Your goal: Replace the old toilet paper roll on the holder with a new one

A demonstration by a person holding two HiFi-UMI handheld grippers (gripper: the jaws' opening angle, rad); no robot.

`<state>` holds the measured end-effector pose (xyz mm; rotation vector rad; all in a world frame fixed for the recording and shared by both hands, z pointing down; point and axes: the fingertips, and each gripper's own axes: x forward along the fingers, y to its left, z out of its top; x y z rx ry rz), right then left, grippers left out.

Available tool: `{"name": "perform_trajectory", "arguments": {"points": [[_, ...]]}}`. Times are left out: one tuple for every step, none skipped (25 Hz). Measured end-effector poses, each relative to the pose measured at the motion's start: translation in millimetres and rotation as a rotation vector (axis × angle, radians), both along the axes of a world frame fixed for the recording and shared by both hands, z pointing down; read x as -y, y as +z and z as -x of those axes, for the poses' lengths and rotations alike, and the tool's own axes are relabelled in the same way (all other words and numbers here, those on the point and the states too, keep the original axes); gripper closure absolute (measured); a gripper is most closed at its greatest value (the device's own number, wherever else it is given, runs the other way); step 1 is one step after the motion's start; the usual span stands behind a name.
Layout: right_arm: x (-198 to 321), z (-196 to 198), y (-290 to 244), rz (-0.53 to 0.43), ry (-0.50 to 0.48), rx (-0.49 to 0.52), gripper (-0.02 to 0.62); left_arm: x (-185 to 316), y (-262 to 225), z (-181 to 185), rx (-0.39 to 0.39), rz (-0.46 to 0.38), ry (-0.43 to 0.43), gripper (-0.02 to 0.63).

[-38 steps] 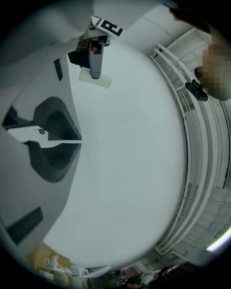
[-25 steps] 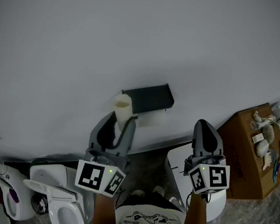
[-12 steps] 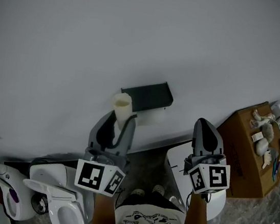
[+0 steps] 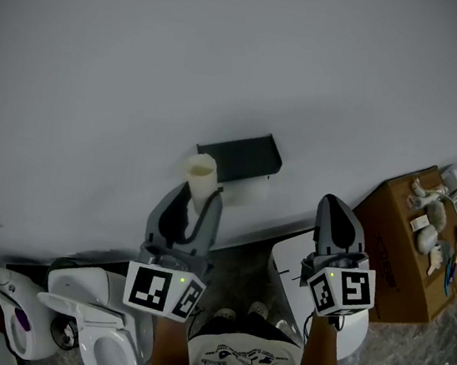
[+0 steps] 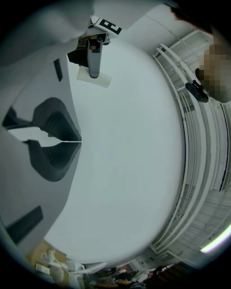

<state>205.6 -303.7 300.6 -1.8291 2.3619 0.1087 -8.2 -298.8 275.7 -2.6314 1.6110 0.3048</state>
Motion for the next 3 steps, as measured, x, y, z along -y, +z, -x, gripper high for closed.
{"name": "perform_trajectory", "arguments": {"points": [[-0.6, -0.3, 1.0, 0.002, 0.001, 0.000, 0.571, -0.8, -0.1, -0.1, 0.000, -0.001, 0.001, 0.428], [-1.2, -0.5, 2.1, 0.003, 0.002, 0.001, 0.571, -1.6, -0.1, -0.1, 0.001, -0.001, 0.001, 0.428], [-1.9, -0.8, 3.2, 0.005, 0.003, 0.001, 0.571, -2.3, -0.2, -0.2, 0.002, -0.002, 0.002, 0.428]]}}
